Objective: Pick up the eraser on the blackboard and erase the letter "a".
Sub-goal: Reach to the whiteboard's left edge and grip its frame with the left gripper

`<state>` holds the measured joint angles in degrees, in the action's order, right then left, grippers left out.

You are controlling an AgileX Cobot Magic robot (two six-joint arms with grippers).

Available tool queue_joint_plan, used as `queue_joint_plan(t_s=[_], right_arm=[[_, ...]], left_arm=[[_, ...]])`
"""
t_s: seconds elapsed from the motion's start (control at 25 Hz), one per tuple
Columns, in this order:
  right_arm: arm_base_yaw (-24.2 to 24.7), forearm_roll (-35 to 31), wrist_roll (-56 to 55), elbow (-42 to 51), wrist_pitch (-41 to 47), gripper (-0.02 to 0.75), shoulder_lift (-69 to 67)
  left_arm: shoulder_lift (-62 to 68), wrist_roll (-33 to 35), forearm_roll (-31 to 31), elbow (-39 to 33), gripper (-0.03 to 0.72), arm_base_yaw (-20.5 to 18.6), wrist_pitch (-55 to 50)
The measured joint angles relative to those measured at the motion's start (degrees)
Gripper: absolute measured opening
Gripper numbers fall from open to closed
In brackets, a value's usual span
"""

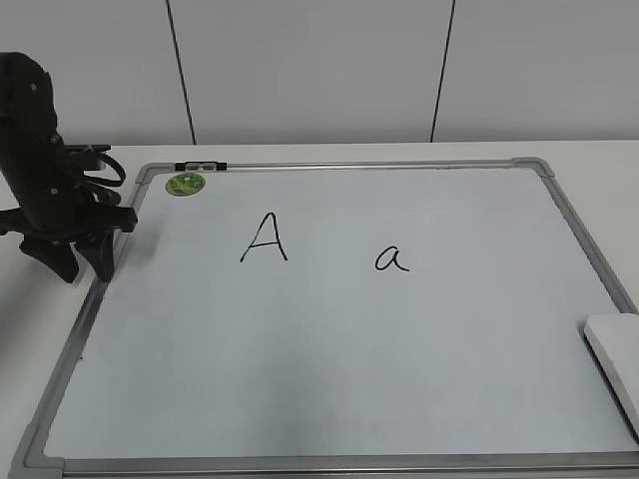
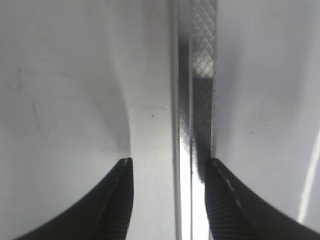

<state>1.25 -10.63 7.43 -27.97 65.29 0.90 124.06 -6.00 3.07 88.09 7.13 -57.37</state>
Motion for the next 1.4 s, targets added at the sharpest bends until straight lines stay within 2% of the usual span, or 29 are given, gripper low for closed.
queue_joint_plan(t_s=[1.0,1.08,1.28,1.4], right_arm=[[0.0,0.0,0.0,0.0,0.0,0.547,0.0],[0.0,0.0,0.0,0.0,0.0,0.547,0.0],[0.0,0.0,0.0,0.0,0.0,0.547,0.0],[0.0,0.0,0.0,0.0,0.0,0.547,0.0]], left_arm=[[0.76,0.0,-0.1,0.38,0.329,0.0,0.67],[0.76,0.0,-0.1,0.38,0.288,0.0,0.67],[0.76,0.0,0.1,0.5,0.094,0.0,0.67],[0.76,0.0,0.37,0.5,0.048,0.0,0.67]])
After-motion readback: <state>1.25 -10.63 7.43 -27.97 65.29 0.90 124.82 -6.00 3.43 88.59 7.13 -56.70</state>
